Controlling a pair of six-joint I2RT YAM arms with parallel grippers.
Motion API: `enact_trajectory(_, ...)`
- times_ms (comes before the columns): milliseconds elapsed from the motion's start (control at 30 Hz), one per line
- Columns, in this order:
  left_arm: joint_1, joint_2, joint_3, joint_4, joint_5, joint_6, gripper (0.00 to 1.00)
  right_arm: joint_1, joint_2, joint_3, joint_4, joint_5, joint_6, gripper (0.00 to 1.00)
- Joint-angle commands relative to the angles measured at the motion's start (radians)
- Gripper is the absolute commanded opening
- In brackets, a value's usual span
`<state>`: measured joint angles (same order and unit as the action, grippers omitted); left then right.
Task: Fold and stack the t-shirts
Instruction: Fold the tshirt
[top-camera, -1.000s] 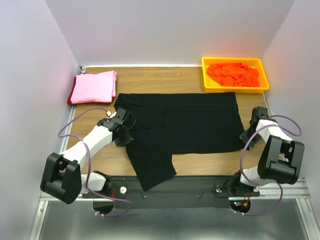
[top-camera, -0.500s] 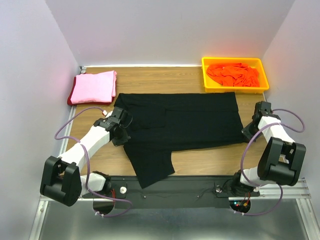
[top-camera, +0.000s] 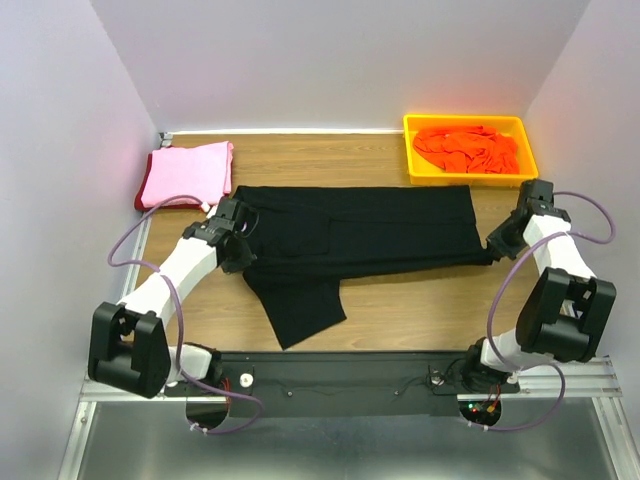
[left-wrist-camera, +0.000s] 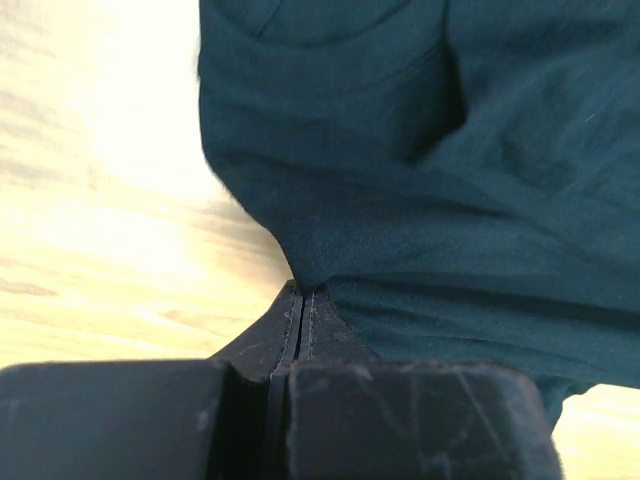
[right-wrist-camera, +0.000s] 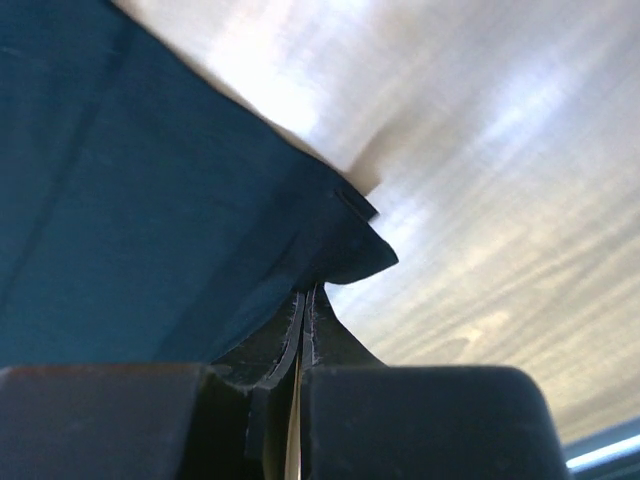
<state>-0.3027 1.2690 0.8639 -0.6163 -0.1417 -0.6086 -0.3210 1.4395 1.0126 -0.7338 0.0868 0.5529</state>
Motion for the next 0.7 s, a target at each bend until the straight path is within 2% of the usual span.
enact_trajectory(0,0.022,0.021,0.076,0.0,-0.088,0.081,0.0,-0.001,0.039,0.084,0.03,-0.022,-0.025,0.01)
enact_trajectory(300,0.042,0.099,0.149,0.036,-0.094,0.139,0.0,0.039,0.14,0.169,0.042,-0.039,-0.038,0.01)
enact_trajectory(667,0.057,0.161,0.152,0.082,-0.078,0.161,0.0,0.1,0.245,0.234,0.056,-0.047,-0.053,0.01)
